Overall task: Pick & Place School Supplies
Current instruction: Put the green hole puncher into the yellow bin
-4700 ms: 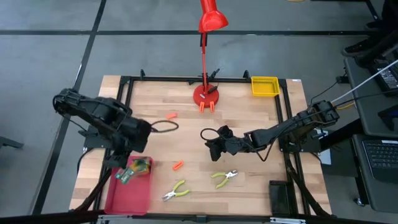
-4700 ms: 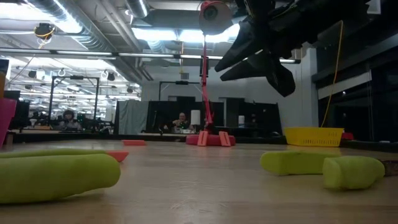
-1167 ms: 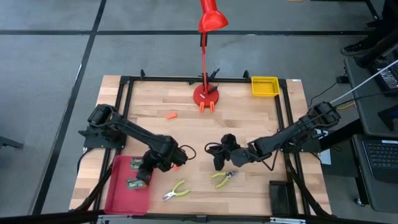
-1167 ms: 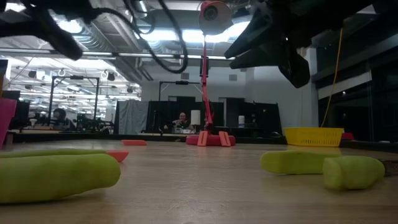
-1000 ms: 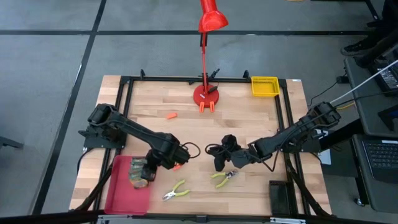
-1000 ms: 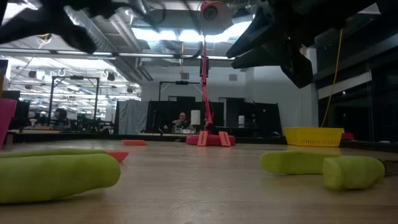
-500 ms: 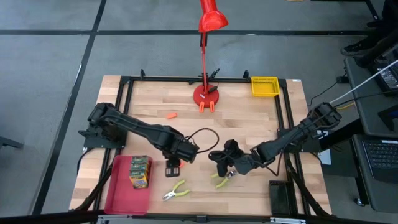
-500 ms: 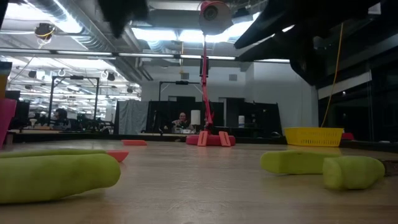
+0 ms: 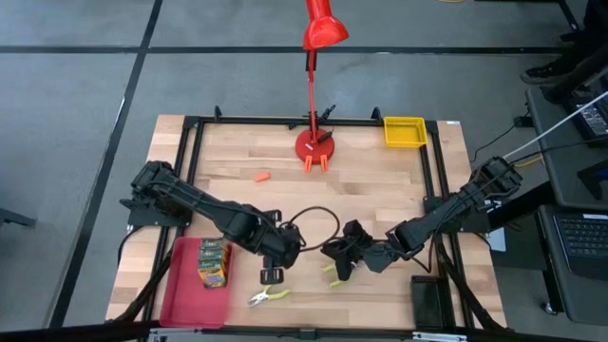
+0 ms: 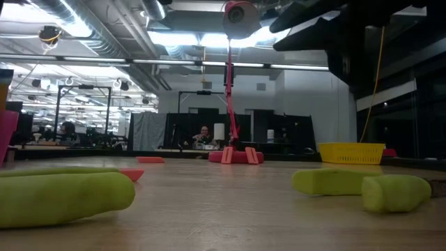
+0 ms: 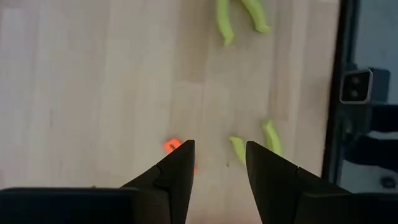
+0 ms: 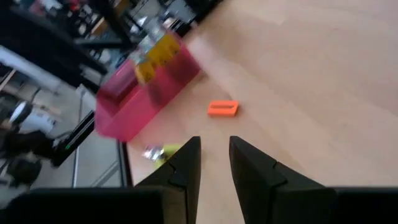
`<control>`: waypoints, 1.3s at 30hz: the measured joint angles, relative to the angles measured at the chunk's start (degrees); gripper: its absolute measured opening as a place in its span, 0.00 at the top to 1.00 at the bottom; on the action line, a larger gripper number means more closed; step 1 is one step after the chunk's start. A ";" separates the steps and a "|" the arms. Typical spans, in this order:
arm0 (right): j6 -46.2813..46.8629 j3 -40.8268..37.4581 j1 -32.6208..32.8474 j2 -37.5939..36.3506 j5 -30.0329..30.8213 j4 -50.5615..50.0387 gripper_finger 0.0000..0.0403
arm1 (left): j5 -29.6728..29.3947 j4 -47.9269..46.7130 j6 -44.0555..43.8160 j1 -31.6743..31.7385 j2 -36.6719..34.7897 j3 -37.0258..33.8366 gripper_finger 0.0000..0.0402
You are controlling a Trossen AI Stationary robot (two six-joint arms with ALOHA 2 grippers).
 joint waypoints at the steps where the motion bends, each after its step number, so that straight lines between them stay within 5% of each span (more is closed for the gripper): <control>1: -0.35 0.00 0.00 0.00 -1.07 0.11 0.78 | -0.56 -0.12 -0.02 -0.31 0.04 0.00 0.65; 12: -5.41 0.00 -1.86 0.00 -18.74 -0.01 0.78 | -13.19 -5.63 -9.76 -5.78 0.07 -0.06 0.65; 18: -8.09 0.00 -2.80 0.00 -24.51 -1.78 0.78 | -14.40 -5.77 -18.15 -7.08 0.92 -0.10 0.65; 25: -8.18 0.00 -3.42 0.00 -31.59 -17.39 0.78 | -15.33 -5.47 -24.45 -9.89 1.75 -0.13 0.65; 39: -48.15 3.90 -4.65 0.19 -33.33 -24.40 0.78 | -20.36 -4.96 -31.46 -14.13 1.75 -0.13 0.65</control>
